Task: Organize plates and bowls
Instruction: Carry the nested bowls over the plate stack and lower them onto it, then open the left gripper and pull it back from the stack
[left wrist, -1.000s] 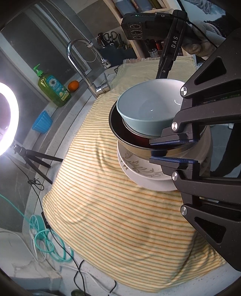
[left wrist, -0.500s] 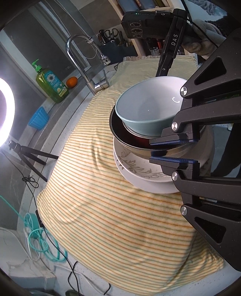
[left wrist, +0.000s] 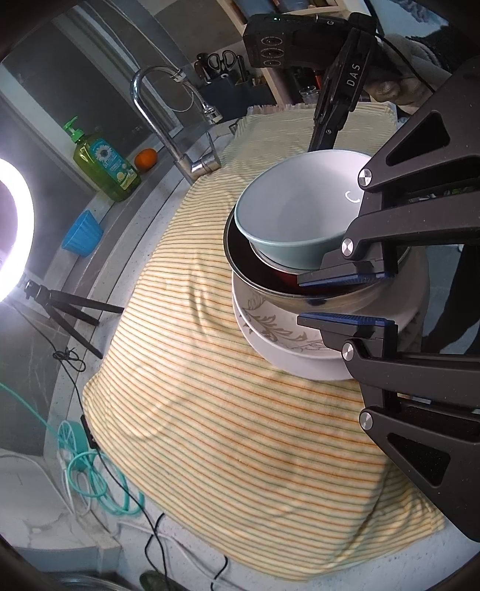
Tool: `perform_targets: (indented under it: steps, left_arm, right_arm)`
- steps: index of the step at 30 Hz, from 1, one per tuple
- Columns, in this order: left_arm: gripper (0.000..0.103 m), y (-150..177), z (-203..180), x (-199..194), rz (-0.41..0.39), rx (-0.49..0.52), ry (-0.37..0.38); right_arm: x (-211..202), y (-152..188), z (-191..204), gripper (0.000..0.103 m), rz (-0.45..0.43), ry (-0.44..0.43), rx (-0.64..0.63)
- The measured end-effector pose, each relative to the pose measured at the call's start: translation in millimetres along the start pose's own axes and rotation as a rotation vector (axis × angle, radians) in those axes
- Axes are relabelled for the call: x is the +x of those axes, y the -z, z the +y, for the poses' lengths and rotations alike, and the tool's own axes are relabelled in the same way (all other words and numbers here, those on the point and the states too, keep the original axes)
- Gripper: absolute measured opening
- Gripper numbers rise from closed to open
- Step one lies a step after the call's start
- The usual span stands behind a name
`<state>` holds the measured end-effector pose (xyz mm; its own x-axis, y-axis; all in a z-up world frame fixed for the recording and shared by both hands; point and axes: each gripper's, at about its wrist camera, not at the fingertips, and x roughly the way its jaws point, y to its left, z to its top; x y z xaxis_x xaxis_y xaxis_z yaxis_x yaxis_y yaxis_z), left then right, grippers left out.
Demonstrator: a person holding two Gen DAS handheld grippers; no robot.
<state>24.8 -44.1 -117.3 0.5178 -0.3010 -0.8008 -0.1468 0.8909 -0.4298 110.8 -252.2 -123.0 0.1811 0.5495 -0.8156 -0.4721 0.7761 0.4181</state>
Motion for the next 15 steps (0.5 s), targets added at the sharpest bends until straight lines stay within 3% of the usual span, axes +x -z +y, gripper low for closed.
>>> perform_targets:
  steps: [15]
  left_arm:
    - [0.022, 0.0, -9.8, -24.8, -0.089, 0.060, -0.064]
  right_arm:
    - [-37.1, 1.9, -0.1, 0.015, -0.105, 0.069, -0.058]
